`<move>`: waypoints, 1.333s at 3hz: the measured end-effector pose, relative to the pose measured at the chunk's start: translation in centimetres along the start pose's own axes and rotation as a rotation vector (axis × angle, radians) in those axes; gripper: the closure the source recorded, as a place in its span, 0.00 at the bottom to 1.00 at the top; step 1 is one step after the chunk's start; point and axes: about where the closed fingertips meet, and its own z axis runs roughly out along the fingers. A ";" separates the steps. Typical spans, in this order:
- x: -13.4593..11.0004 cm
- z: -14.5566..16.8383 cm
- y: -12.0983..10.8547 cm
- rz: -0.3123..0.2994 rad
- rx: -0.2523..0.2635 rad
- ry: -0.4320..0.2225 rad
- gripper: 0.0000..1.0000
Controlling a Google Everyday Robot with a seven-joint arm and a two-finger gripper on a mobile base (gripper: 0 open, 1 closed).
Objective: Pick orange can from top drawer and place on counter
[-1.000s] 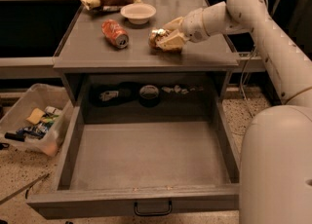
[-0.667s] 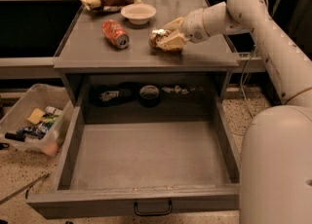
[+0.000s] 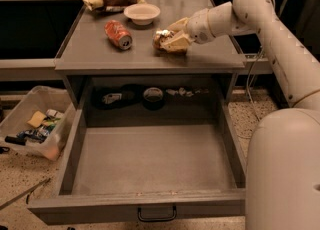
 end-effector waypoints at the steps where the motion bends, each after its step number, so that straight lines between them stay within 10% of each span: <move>1: 0.0 0.0 0.0 0.000 0.000 0.000 0.36; 3: 0.0 0.0 0.0 0.000 0.000 0.000 0.00; 4: 0.0 0.0 0.0 0.000 0.000 0.000 0.00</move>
Offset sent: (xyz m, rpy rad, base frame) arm 0.0000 0.0000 0.0000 0.0000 0.0000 0.0000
